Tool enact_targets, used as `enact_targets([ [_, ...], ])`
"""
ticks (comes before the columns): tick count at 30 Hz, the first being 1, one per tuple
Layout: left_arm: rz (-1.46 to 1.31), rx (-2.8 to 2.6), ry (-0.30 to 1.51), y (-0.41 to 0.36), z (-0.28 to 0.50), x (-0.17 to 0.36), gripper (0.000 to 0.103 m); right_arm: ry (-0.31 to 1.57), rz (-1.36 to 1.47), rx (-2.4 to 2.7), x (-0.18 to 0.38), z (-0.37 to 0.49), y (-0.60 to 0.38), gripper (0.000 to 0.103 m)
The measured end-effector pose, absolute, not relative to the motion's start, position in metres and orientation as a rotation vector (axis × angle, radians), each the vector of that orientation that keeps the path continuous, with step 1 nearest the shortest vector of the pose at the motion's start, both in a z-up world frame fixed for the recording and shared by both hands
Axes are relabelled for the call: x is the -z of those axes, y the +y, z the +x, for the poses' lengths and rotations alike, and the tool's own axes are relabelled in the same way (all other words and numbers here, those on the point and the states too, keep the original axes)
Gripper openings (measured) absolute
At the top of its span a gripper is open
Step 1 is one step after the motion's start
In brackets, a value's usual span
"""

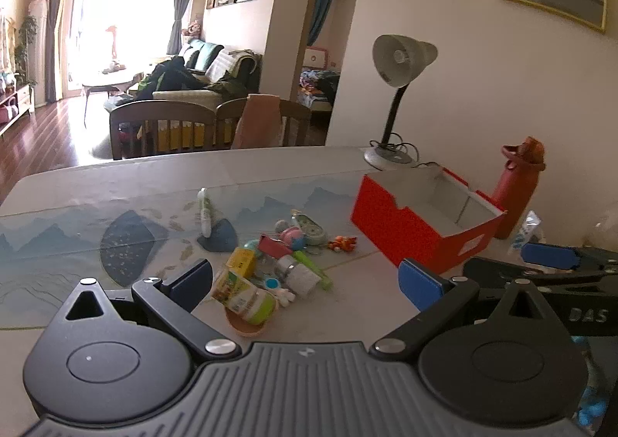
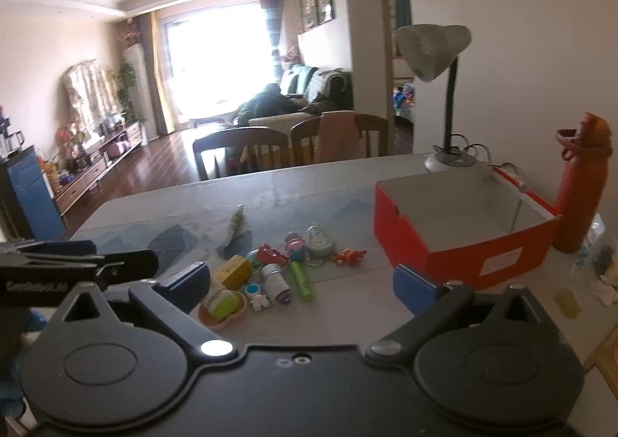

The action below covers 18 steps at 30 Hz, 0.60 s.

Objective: Organize rigid objects
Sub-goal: 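Lower the left tool onto the green-lidded cup while the right tool approaches the glass jar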

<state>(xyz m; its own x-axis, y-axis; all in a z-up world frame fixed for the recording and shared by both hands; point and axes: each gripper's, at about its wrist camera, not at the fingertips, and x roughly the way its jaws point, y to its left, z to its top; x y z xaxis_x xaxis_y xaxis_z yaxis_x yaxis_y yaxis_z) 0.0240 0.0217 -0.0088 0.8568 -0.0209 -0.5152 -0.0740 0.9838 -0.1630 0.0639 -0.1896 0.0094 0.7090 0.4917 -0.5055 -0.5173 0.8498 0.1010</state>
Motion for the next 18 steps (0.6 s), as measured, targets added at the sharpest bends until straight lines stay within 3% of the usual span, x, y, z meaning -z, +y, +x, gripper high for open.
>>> enact_targets([
  [11, -0.172, -0.087, 0.565, 0.04, 0.057, 0.032, 0.103, 0.597, -0.123, -0.66, 0.024, 0.104, -0.165, 0.097],
  [18, -0.197, -0.154, 0.619, 0.053, 0.085, 0.058, 0.103, 0.654, -0.207, -0.737, 0.055, 0.142, -0.138, 0.089],
])
